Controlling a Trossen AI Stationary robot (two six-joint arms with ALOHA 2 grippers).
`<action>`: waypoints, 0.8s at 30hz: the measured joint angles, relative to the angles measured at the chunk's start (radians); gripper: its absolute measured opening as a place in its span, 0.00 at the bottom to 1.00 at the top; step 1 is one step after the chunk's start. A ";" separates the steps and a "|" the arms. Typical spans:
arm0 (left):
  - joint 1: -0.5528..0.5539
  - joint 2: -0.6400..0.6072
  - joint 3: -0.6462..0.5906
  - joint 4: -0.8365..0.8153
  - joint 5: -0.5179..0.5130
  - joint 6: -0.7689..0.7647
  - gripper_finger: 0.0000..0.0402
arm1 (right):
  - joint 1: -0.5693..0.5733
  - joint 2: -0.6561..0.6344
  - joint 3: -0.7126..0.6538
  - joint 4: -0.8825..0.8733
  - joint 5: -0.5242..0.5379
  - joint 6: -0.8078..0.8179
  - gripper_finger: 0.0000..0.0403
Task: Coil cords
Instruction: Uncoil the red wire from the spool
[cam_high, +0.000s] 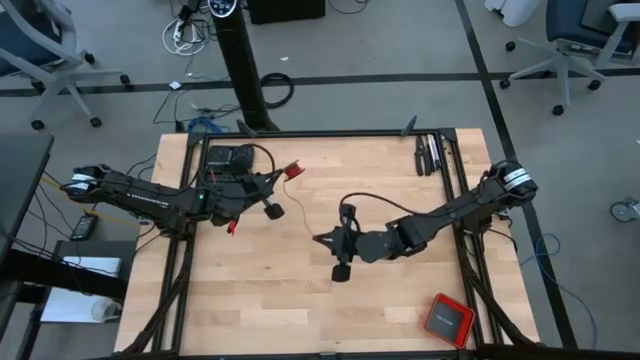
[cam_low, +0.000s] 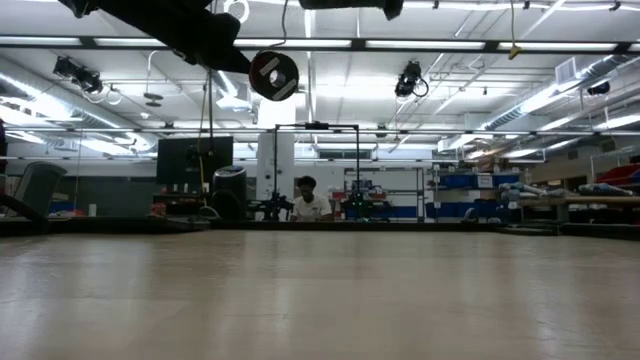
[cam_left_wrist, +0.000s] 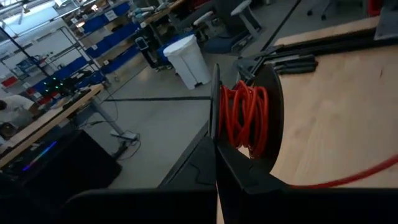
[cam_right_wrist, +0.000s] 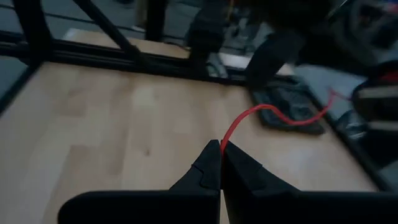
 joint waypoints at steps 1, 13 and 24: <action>0.000 0.000 0.000 0.007 0.009 -0.009 0.00 | -0.008 0.000 0.000 -0.016 -0.013 0.025 0.00; 0.000 0.000 0.000 0.035 0.167 0.000 0.00 | -0.092 0.000 0.000 -0.443 0.229 0.477 0.00; 0.000 0.000 0.000 -0.025 0.235 0.042 0.00 | -0.104 0.000 0.000 -0.892 0.337 0.917 0.00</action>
